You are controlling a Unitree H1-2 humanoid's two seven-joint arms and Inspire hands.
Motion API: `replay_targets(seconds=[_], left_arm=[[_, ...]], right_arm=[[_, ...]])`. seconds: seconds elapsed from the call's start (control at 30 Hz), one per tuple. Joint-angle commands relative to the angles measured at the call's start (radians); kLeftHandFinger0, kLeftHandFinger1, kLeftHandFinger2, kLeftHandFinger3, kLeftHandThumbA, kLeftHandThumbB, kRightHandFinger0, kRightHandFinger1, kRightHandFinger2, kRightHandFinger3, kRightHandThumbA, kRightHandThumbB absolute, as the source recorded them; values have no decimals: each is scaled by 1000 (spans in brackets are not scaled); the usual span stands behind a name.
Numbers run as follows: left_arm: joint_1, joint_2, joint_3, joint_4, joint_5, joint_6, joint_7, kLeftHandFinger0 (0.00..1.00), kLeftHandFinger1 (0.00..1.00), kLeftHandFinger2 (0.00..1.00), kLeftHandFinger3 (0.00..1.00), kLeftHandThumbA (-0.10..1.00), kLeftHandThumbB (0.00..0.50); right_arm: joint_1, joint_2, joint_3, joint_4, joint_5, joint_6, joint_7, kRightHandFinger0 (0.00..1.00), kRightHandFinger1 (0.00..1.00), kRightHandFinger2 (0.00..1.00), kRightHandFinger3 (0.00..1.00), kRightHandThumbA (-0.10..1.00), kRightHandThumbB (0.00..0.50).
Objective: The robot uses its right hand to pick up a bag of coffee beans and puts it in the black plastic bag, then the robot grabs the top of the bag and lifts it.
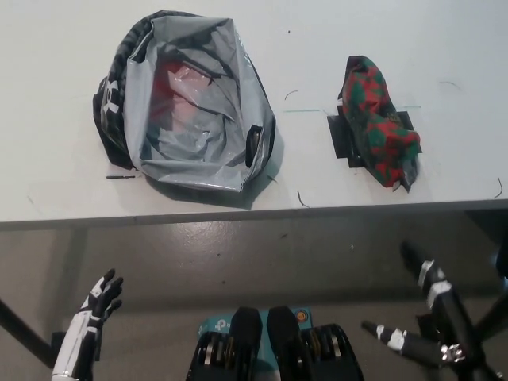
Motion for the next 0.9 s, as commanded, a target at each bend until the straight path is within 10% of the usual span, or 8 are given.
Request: replay_targets(seconds=[0.0, 0.43, 0.87], left_arm=[[22, 12, -30, -87, 73, -46, -4, 1000, 1000, 1000, 1000, 1000, 250], [37, 31, -24, -7, 75, -70, 3, 1000, 1000, 1000, 1000, 1000, 252], [31, 37, -35, 37, 75, -97, -13, 1000, 1000, 1000, 1000, 1000, 278]], right_arm=[[-33, 50, -63, -340, -307, 103, -89, 1000, 1000, 1000, 1000, 974, 317], [-570, -33, -49, -415, -627, 589, 145, 1000, 1000, 1000, 1000, 1000, 350], [-1065, -98, 29, 273, -627, 718, 29, 1000, 1000, 1000, 1000, 988, 349]])
